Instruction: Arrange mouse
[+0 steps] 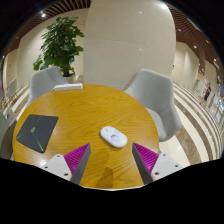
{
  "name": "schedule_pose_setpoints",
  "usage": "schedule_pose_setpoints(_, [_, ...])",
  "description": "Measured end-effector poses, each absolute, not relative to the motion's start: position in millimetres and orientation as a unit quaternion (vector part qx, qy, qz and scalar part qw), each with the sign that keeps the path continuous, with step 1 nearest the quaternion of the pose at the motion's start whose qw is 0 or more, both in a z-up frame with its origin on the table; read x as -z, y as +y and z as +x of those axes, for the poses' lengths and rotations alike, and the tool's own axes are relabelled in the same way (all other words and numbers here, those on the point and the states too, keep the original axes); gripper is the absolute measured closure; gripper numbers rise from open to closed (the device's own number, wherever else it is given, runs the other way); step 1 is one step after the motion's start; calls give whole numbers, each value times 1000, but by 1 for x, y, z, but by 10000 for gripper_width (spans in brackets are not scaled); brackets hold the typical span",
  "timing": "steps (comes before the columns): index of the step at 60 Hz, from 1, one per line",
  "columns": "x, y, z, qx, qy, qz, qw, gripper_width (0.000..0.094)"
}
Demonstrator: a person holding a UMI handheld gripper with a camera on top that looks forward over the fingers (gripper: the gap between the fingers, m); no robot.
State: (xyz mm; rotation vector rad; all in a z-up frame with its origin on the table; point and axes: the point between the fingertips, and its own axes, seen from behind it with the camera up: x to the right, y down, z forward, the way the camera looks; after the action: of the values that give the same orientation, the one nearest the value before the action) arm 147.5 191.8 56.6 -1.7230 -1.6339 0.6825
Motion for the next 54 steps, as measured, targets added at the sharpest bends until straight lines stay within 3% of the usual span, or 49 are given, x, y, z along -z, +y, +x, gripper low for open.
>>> schedule_pose_setpoints(30, [13, 225, 81, -257, -639, -654, 312, 67])
schedule_pose_setpoints(50, [18, 227, 47, -273, -639, -656, 294, 73])
schedule_pose_setpoints(54, [19, 223, 46, -280, -639, -657, 286, 148])
